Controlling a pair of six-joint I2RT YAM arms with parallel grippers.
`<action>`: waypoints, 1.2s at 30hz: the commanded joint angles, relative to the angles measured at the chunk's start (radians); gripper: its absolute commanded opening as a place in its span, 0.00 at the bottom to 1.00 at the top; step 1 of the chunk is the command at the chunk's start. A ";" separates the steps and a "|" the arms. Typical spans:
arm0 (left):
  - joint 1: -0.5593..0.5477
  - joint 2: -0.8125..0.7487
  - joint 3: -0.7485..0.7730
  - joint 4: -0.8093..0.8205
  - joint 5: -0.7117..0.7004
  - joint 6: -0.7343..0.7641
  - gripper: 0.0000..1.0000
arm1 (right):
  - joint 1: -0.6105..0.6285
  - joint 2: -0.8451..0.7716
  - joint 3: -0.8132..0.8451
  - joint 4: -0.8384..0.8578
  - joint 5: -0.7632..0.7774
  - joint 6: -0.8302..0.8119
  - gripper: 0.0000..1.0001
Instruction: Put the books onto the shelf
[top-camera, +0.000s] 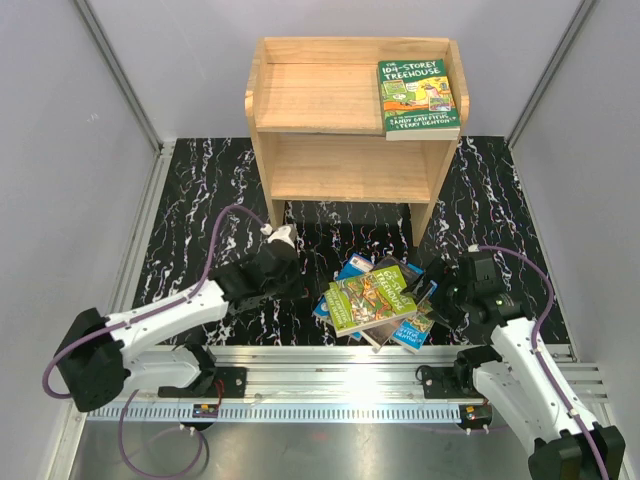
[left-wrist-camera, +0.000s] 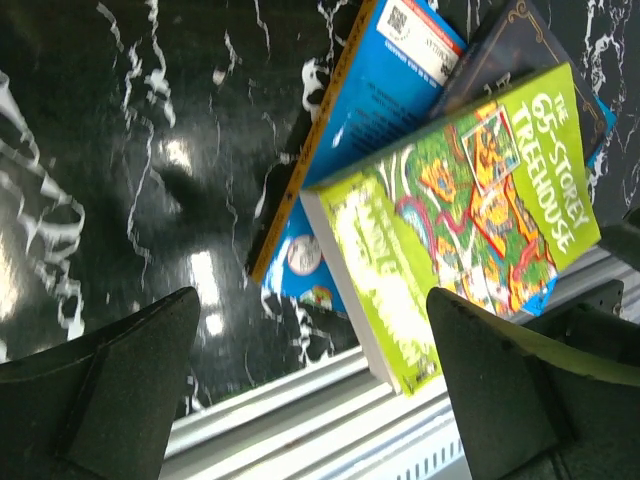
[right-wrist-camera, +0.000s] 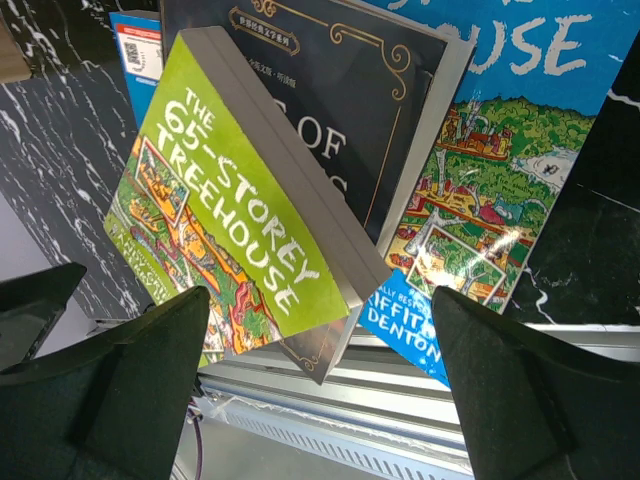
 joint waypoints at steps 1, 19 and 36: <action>0.044 0.089 0.010 0.173 0.135 0.087 0.99 | 0.007 0.050 -0.003 0.094 -0.021 0.014 1.00; 0.097 0.411 0.023 0.565 0.485 0.105 0.99 | 0.007 0.213 -0.049 0.197 -0.104 0.004 0.48; 0.101 0.287 0.018 0.542 0.563 0.076 0.00 | 0.007 0.213 -0.077 0.203 -0.098 -0.011 0.38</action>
